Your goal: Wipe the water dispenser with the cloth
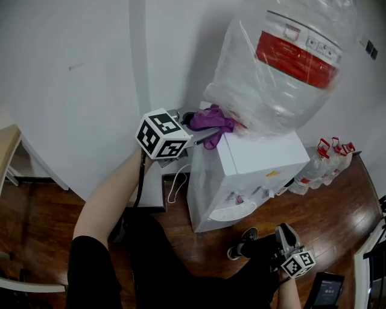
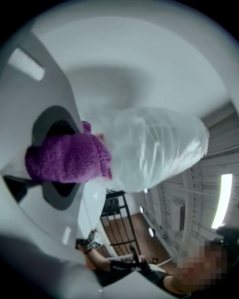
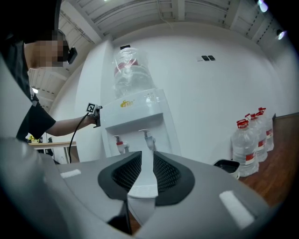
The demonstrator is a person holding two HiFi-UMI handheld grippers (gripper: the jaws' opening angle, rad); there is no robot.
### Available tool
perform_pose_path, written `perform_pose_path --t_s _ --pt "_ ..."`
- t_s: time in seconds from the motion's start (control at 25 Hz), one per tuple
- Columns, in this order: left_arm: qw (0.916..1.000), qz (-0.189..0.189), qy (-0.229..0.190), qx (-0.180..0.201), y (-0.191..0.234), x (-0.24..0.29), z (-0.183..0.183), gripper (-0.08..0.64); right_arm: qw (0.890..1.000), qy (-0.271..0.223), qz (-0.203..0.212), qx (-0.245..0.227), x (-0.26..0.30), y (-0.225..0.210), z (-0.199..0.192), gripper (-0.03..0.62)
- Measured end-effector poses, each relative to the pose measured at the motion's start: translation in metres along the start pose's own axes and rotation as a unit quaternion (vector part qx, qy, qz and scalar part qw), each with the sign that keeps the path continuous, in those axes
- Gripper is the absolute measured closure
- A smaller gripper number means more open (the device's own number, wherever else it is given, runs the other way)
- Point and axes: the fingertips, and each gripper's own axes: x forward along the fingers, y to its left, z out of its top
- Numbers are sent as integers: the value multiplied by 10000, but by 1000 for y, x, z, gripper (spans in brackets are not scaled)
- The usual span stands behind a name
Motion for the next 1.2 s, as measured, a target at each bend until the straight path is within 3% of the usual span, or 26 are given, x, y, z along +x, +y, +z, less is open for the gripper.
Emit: perform_pose_path --t_s 0.12,0.28,0.4,0.52,0.68,0.8,0.88,1.0,1.08,1.2 --pt "9975 629 109 -300 60 13 -10 402 9999 -42 -106 62 2 -6 1 512" --pt "9843 1535 513 -706 128 23 -24 403 9999 -130 14 76 11 -1 6 512" --pt "9787 1657 475 -1118 131 23 -31 402 9997 -138 142 132 14 7 5 512" --pt "9800 1393 -29 -1419 90 5 -29 403 9994 -166 237 200 15 13 4 512" --pt "9852 494 -704 -1481 -29 -29 -31 400 9991 -134 330 245 15 17 1 512" --pt "9923 -181 -469 -1134 -116 -40 -52 399 9991 -71 346 242 16 19 -3 514" --pt "9958 -400 -135 -818 -132 -41 -63 399 9990 -62 365 230 19 20 -4 514" --pt "9970 -160 338 -679 -88 -33 -84 399 9989 -56 389 238 21 26 -5 515" --pt "9941 400 647 -774 -30 -24 -100 399 9988 -31 421 240 21 31 -6 515" --pt "9808 1318 1026 -1012 54 -8 -119 399 9985 29 493 234 24 39 -9 515"
